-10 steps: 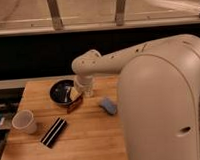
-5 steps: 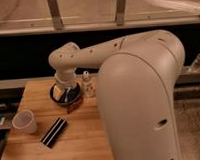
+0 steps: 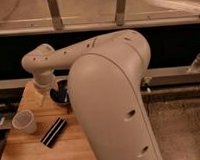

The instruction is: Pick up the ceramic cup

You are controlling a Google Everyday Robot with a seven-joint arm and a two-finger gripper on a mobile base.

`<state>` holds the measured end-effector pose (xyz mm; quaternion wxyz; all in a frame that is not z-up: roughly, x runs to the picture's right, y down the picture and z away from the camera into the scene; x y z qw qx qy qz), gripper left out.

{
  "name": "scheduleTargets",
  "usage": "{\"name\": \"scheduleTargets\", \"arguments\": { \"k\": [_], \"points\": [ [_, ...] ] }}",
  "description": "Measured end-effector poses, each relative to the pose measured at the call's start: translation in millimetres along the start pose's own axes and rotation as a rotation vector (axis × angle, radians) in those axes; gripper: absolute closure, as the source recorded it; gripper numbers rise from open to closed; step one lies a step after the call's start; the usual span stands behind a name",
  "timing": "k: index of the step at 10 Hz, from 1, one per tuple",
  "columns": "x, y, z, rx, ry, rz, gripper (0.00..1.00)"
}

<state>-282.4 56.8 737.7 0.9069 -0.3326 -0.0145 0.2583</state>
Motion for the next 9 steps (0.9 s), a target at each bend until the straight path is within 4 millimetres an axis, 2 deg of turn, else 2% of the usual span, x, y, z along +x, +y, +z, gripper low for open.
{"name": "scheduleTargets", "arguments": {
  "k": [2,7,9],
  "points": [
    [-24,17,10,-0.007,-0.01,-0.065,0.32],
    [-26,19,12,-0.008,-0.01,-0.073,0.32],
    [-36,21,22,-0.029,-0.006,-0.099,0.32]
  ]
}}
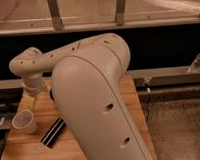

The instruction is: Pick up the ceramic cup

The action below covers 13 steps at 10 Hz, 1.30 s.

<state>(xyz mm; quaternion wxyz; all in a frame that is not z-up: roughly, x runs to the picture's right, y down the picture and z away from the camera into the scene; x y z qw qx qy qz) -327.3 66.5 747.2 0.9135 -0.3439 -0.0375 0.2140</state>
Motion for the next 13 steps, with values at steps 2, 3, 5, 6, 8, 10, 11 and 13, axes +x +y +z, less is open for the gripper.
{"name": "scheduleTargets", "arguments": {
  "k": [2,3,5,6,8,10,11,13],
  "points": [
    [-24,10,15,-0.039,-0.003,-0.037,0.32],
    [-27,11,22,-0.059,-0.004,-0.045,0.32],
    [-29,16,36,-0.113,-0.006,-0.059,0.32],
    [-32,24,45,-0.141,-0.005,-0.072,0.32],
    [-30,34,63,-0.188,0.001,-0.075,0.32],
    [-26,44,91,-0.25,0.003,-0.063,0.34],
    [-24,50,105,-0.276,0.004,-0.054,0.42],
    [-17,53,113,-0.286,0.006,-0.031,0.61]
  ]
}}
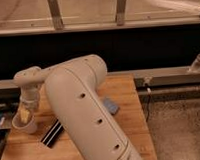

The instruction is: Pick up the ceramic cup

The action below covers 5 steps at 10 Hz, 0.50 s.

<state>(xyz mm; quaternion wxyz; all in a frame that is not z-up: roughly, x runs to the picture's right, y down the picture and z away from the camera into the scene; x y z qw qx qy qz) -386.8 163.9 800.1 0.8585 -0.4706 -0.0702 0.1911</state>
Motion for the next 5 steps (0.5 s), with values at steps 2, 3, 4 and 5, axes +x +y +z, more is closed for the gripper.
{"name": "scheduleTargets", "arguments": {
  "k": [2,3,4,5],
  "points": [
    [6,-1,-10,0.02,-0.009,0.018,0.84],
    [6,0,-15,0.025,-0.012,0.018,0.92],
    [7,2,-16,0.028,-0.014,0.018,0.97],
    [7,3,-18,0.034,-0.019,0.019,1.0]
  ]
}}
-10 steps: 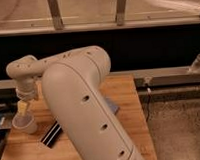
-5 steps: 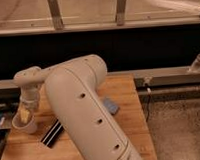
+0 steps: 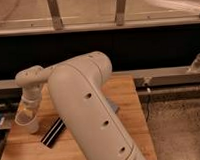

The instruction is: Pick up the ceramic cup

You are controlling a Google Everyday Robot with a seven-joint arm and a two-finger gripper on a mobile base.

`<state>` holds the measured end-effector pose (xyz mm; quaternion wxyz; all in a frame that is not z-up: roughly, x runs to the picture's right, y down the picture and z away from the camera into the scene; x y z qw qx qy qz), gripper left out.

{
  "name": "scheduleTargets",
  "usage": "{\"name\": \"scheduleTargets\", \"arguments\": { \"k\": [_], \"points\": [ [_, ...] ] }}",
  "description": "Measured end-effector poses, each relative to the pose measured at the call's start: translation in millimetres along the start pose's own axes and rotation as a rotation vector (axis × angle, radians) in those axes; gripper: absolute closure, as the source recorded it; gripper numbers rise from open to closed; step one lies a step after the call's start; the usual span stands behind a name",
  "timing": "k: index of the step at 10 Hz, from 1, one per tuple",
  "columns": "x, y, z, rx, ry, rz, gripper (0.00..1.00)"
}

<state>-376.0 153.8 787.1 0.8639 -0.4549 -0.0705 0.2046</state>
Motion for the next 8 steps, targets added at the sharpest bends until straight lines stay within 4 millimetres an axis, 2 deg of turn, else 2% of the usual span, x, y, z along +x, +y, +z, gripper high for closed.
{"name": "scheduleTargets", "arguments": {
  "k": [3,6,7,8],
  "points": [
    [3,-3,-26,0.047,-0.061,0.018,1.0],
    [4,-3,-89,0.168,-0.161,0.029,1.0],
    [11,-9,-122,0.217,-0.215,0.037,1.0],
    [17,-14,-140,0.244,-0.245,0.043,1.0]
  ]
}}
